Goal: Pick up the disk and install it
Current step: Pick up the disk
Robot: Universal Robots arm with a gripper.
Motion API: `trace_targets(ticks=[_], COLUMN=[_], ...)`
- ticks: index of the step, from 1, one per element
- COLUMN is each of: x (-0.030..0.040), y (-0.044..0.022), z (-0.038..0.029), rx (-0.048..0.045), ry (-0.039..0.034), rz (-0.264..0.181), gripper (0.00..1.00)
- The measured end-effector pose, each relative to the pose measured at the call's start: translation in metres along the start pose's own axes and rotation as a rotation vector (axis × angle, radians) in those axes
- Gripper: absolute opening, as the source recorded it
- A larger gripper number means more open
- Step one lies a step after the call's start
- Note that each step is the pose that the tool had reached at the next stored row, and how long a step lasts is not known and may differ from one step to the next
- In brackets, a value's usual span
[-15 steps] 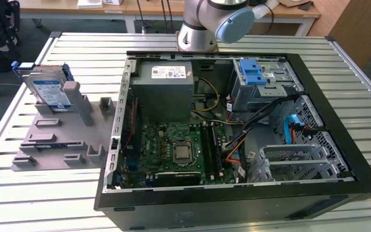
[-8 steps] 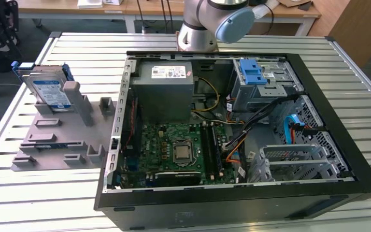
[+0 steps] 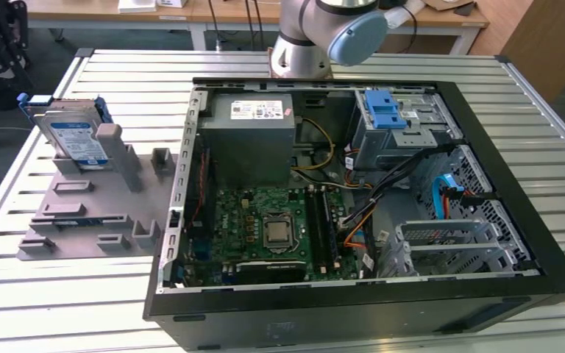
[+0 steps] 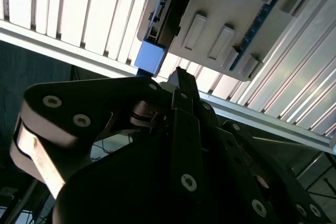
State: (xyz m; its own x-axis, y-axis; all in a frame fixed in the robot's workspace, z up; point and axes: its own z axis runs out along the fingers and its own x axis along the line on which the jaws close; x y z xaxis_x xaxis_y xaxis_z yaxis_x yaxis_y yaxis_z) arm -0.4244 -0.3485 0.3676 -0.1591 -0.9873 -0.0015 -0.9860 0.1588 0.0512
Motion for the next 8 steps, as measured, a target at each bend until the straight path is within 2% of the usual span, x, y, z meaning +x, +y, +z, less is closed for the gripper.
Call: trace_targets(ticks=[8], x=[0.0001], y=[0.0], z=[0.0001], rx=[0.0002], ry=[-0.0007], rz=[0.011], gripper=[0.11])
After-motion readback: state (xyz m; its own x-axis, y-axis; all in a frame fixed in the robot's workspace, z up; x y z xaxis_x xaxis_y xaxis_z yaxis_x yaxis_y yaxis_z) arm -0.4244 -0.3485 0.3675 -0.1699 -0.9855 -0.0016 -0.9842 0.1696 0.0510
